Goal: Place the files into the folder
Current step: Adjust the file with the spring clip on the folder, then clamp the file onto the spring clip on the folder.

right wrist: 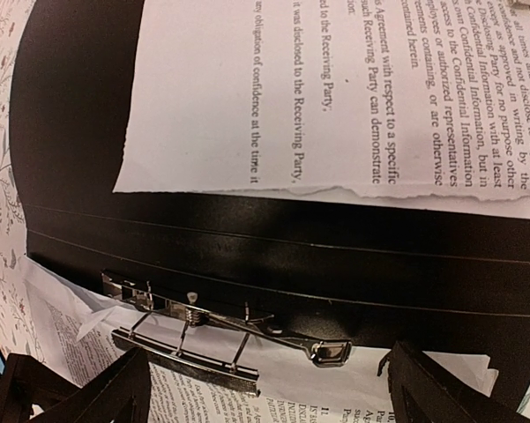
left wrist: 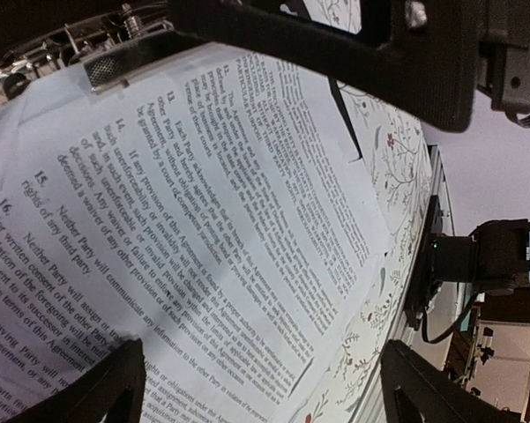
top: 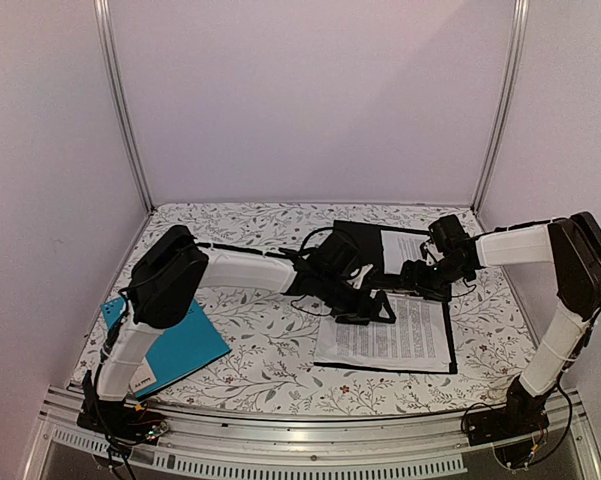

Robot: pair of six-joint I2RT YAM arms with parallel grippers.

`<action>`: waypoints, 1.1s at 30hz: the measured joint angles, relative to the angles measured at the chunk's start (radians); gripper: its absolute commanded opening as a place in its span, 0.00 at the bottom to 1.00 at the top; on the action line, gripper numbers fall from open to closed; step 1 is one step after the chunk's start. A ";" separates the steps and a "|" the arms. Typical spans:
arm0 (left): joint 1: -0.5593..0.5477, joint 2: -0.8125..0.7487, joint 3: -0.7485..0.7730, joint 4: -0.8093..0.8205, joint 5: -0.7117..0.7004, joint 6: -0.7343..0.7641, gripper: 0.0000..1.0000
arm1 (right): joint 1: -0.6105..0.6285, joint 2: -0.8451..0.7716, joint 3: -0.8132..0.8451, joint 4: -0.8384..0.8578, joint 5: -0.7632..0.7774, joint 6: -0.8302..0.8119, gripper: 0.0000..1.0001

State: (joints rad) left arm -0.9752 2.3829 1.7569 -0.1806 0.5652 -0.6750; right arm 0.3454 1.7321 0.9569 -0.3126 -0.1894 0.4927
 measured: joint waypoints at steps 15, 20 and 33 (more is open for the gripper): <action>-0.002 0.009 0.013 -0.001 0.003 -0.007 0.93 | 0.000 0.000 0.000 0.035 -0.035 0.000 0.92; -0.002 0.012 0.017 -0.001 0.004 -0.007 0.93 | 0.000 0.000 0.001 0.045 -0.046 0.000 0.92; -0.002 0.013 0.019 -0.002 0.004 -0.008 0.93 | 0.000 0.008 0.002 0.055 -0.061 0.004 0.91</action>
State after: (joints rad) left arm -0.9771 2.3962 1.7760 -0.1825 0.5690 -0.6827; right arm 0.3454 1.7397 0.9588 -0.2581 -0.2504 0.4965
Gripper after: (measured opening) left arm 0.930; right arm 0.914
